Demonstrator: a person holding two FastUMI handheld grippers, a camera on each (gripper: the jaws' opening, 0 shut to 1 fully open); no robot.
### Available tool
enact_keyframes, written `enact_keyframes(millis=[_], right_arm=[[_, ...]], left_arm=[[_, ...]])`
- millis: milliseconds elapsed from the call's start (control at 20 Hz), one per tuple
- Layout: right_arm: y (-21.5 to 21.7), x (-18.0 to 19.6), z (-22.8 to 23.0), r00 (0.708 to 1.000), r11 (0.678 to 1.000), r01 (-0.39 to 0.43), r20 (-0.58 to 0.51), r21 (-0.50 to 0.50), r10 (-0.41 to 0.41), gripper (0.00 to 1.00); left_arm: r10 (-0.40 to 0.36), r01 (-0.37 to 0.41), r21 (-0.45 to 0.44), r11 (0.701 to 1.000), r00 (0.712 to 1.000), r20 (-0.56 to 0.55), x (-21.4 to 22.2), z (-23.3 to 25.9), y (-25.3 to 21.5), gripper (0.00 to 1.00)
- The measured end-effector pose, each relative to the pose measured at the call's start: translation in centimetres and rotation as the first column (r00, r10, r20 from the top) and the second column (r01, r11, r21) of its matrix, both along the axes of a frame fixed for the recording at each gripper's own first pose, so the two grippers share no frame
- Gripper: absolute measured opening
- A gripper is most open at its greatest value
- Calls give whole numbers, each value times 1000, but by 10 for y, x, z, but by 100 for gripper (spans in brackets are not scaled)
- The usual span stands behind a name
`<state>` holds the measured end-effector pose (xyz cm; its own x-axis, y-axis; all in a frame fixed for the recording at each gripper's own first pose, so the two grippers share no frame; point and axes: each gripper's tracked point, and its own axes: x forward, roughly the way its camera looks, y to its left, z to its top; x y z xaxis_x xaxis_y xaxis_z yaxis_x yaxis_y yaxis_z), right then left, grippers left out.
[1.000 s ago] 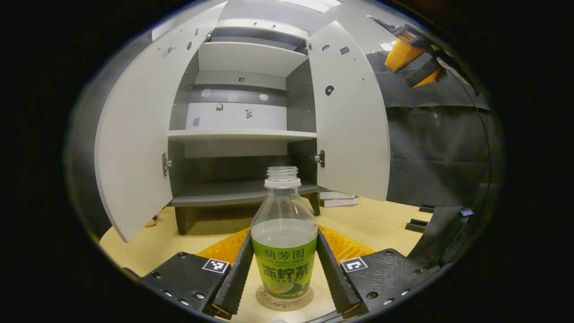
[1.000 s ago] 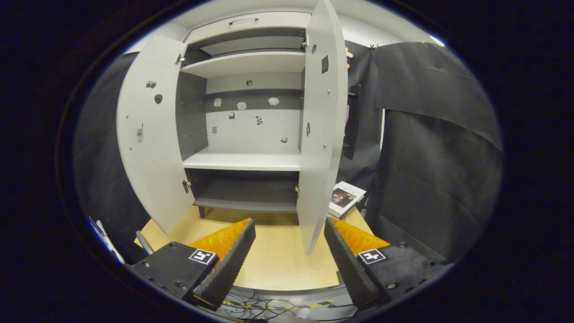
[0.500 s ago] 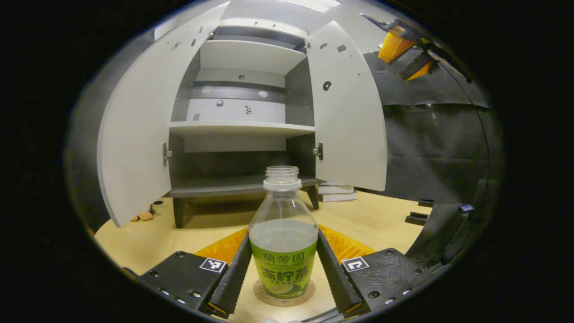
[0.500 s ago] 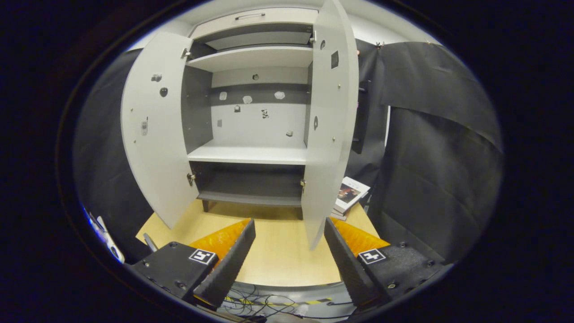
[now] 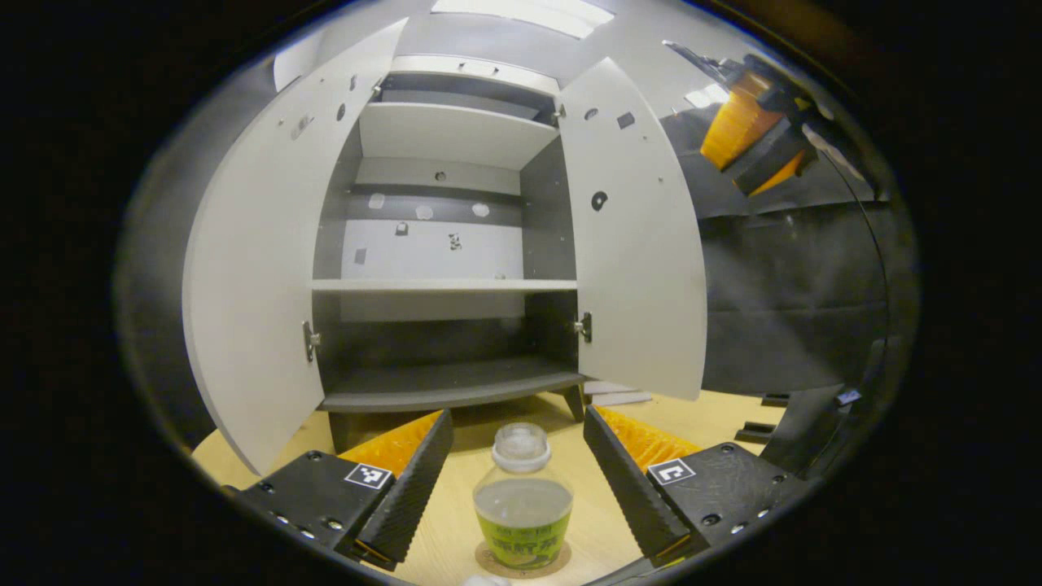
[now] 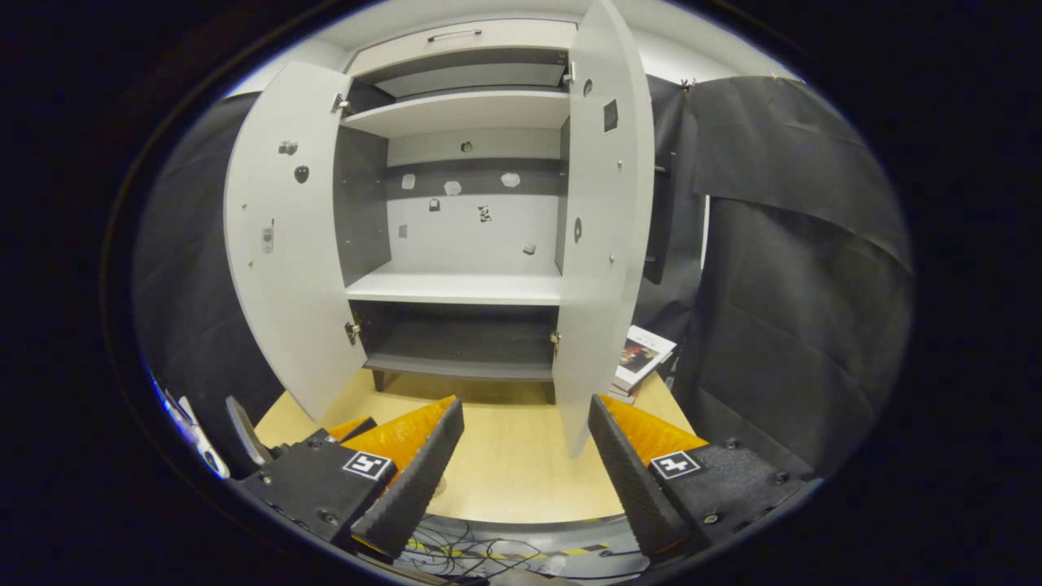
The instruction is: Grasp the bottle in the cabinet with the left hand and place it on the coaster, then close the right door with the right hand and the left door with the left hand.
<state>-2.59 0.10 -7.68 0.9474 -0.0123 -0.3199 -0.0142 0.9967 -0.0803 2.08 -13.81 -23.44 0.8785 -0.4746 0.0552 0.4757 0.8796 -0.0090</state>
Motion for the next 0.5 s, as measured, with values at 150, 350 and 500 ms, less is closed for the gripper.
enact_keyframes(millis=[150,350,500], right_arm=[[-4,-4,3,1000,1000,12,25,17,-13,100],[-8,-8,5,998,999,17,60,34,-19,100],[-7,-11,4,996,999,14,88,41,-18,100]], left_arm=[[27,-27,4,1000,999,46,4,45,5,98],[27,-26,-25,999,998,50,3,100,8,99],[61,-61,-30,998,998,8,7,129,21,100]])
